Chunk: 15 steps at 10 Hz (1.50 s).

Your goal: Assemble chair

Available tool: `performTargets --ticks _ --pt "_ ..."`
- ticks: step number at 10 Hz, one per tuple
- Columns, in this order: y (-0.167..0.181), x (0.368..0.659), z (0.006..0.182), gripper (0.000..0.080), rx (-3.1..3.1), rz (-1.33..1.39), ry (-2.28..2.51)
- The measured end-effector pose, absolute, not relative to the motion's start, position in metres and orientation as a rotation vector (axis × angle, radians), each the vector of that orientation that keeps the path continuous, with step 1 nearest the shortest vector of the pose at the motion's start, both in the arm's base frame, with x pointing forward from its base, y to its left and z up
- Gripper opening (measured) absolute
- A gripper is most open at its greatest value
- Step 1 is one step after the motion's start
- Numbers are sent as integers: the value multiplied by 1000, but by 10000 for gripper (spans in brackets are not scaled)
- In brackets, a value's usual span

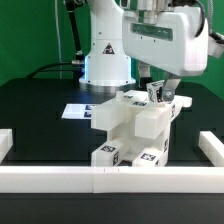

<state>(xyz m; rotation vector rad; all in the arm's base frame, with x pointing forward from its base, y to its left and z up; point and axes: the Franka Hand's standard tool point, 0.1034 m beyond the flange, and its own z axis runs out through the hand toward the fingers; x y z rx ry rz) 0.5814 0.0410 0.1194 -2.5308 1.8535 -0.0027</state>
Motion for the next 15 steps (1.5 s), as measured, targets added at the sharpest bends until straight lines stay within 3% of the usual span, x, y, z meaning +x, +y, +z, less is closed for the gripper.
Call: performTargets --ticks 2,9,15 --pt "43 582 120 647 -2709 -8 1579" --pt "48 586 122 648 -3070 -50 632" --pt "45 586 121 648 -3144 -50 191"
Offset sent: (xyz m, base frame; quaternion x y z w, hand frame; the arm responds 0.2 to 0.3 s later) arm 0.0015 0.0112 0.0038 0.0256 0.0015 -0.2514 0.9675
